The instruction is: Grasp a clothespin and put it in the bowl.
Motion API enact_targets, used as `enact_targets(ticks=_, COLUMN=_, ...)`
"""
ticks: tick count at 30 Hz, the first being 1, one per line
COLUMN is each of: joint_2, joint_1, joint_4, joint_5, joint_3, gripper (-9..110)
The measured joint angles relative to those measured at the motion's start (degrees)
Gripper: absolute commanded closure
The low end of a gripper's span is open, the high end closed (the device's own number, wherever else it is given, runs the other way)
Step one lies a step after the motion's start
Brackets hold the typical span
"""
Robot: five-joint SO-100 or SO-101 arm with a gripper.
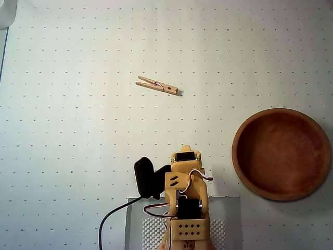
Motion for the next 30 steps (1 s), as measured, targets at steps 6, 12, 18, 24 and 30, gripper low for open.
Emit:
enact_targets(ticks=6, joint_2=0.0, joint_1=-0.6, joint_4=0.0, joint_5=0.0, joint_3=0.0, gripper=105)
enact_targets(ticks=12, joint_2=0.0, joint_1=-0.6, joint_4=0.0, joint_5=0.0, joint_3=0.0, gripper=105)
enact_targets(ticks=18, joint_2=0.0, joint_1=-0.6, joint_4=0.0, joint_5=0.0, joint_3=0.0, gripper=105)
enact_targets(ticks=24, joint_2=0.0, joint_1=-0.6, joint_4=0.0, joint_5=0.0, joint_3=0.0, gripper=105)
enact_targets(ticks=30, joint_2=0.0, joint_1=-0.6, joint_4=0.0, joint_5=0.0, joint_3=0.0, gripper=105)
